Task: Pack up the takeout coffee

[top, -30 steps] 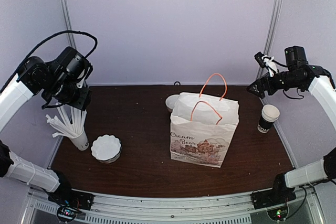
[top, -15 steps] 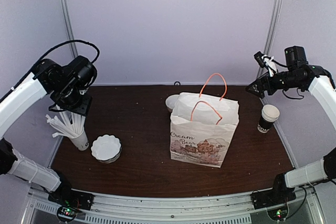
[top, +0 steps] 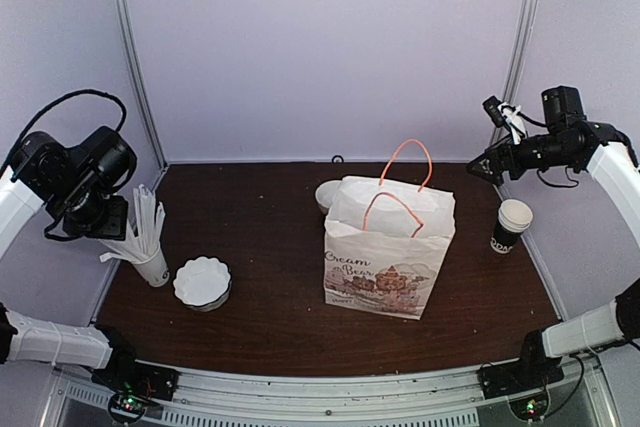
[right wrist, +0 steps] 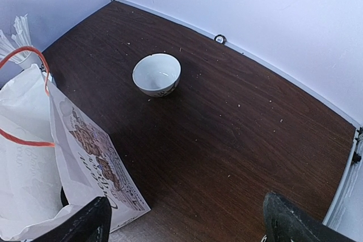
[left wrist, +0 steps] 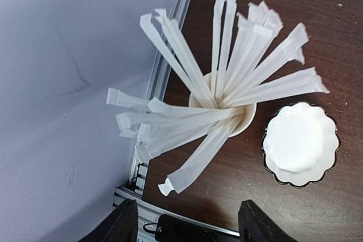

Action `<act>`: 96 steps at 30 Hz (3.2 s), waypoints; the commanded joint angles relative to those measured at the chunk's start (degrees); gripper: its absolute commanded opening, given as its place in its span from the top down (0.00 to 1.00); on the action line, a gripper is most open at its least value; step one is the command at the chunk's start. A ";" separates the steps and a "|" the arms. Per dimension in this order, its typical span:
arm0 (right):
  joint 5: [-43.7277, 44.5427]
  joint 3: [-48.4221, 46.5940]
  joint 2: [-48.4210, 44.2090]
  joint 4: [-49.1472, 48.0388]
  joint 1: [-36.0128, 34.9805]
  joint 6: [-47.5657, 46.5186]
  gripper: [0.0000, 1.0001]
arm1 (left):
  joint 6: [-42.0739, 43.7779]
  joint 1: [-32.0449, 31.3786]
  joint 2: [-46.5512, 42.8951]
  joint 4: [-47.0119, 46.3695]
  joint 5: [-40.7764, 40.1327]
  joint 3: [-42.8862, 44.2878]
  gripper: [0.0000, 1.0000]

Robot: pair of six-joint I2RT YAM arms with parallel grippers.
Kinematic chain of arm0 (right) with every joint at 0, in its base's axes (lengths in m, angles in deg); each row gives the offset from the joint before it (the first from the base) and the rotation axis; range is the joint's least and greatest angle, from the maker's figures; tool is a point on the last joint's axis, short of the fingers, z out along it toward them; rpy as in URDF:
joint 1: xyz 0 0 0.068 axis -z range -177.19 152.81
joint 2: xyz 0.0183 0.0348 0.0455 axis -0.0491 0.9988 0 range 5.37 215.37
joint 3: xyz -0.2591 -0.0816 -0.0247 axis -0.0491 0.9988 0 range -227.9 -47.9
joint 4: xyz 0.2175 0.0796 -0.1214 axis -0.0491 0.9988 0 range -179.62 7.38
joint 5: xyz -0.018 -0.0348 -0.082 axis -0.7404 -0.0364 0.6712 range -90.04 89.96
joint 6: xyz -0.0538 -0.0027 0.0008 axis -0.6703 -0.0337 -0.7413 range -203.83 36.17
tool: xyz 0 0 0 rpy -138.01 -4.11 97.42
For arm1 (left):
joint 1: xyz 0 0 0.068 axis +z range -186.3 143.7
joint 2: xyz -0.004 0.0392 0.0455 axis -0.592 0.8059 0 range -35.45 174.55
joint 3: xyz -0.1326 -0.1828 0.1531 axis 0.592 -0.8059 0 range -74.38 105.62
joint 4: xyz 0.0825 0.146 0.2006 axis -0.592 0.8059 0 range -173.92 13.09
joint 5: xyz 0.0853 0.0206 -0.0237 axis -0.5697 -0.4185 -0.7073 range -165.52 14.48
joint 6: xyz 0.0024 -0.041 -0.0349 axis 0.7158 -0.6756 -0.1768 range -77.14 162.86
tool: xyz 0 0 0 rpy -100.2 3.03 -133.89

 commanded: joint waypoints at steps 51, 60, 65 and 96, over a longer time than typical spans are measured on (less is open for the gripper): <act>-2.99 -0.99 2.23 0.11 0.38 0.73 0.04 | 14.62 11.84 8.24 3.83 9.01 14.71 1.00; -3.13 -0.76 2.31 0.10 0.33 0.38 0.04 | 14.42 11.84 9.19 8.54 11.46 20.72 1.00; -3.54 -0.73 2.32 0.11 0.33 0.36 0.04 | 14.42 11.84 8.82 9.77 11.63 20.98 1.00; -2.42 -1.79 1.73 1.48 0.35 0.12 0.03 | 19.20 2.21 10.79 -27.80 54.19 25.07 1.00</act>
